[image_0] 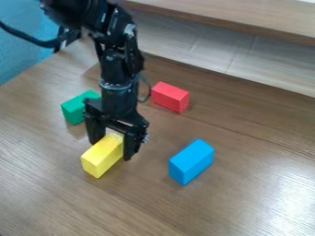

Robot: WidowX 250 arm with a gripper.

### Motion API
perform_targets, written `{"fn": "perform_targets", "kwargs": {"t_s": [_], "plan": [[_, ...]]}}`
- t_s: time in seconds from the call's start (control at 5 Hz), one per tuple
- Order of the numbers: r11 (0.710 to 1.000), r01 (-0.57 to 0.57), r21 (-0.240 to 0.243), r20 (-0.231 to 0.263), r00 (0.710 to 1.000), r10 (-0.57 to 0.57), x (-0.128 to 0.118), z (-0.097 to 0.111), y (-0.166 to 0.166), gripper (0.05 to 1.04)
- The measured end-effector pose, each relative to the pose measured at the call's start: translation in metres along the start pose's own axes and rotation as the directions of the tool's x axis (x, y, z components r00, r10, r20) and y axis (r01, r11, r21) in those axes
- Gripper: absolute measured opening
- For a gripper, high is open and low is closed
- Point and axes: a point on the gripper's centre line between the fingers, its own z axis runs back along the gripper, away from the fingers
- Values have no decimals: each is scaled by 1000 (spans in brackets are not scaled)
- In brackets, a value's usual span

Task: Put the yellow object on top of the green object

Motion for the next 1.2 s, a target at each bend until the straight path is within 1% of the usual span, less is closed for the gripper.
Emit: {"fn": "perform_targets", "kwargs": {"t_s": [0.2,0.4,0.6,0.8,1.0,1.2], "plan": [[1000,-17,2,-21,1000,17,-8,-6,9,1000],[1000,-22,-1,-16,1000,22,-9,-7,14,948],[999,-46,-26,3,999,46,-8,-13,16,663],[998,-47,-45,7,999,47,-8,-13,16,605],[997,-42,-68,-3,999,42,-9,-13,13,605],[994,-45,-101,19,999,47,-5,2,16,605]]}}
